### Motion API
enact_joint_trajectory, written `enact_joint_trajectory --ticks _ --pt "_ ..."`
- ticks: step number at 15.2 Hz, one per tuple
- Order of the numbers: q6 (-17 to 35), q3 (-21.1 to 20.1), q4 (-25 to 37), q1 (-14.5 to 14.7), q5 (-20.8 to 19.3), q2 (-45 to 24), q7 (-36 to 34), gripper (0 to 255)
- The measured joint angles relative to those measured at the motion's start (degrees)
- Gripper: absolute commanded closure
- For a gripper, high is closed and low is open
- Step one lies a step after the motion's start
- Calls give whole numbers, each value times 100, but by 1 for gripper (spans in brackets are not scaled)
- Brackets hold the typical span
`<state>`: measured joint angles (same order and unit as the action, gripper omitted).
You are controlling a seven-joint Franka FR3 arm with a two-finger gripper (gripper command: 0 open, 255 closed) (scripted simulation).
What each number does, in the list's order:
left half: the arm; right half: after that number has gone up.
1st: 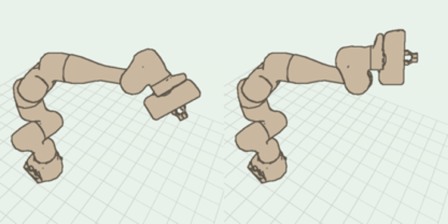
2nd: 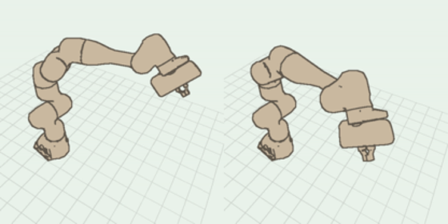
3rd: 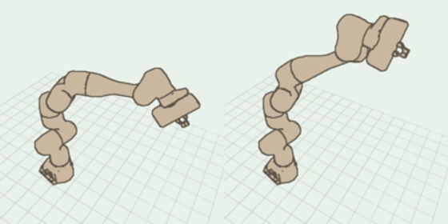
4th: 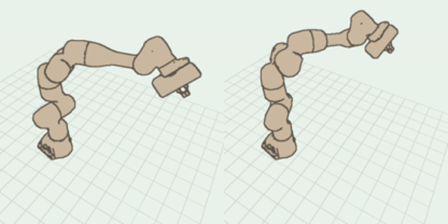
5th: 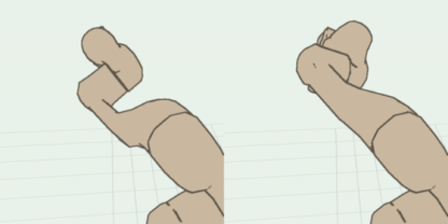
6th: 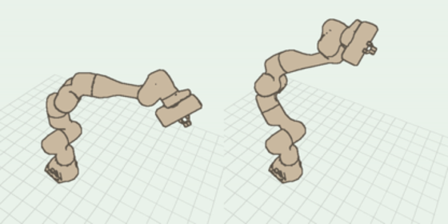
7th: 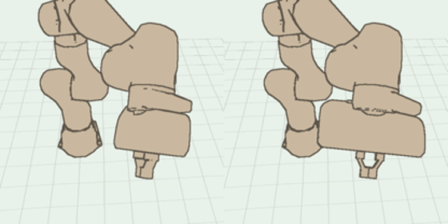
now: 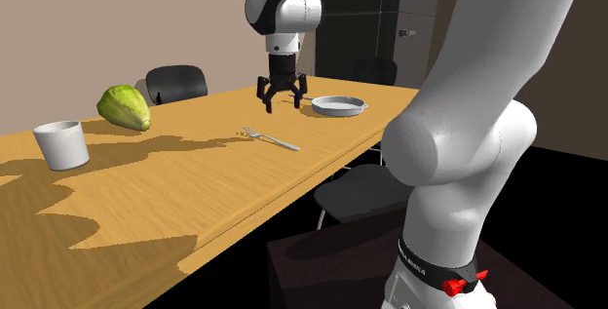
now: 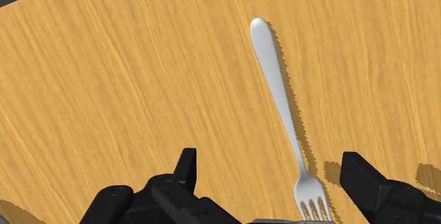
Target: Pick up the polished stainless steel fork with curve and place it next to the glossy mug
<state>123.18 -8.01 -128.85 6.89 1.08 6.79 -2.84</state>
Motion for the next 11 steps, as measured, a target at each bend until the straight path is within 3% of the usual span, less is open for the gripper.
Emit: enact_joint_trajectory --ticks 6,11 --pt "410 -221 834 212 -123 -1146 2 0" --pt "767 -261 946 276 -209 -1593 -19 0"
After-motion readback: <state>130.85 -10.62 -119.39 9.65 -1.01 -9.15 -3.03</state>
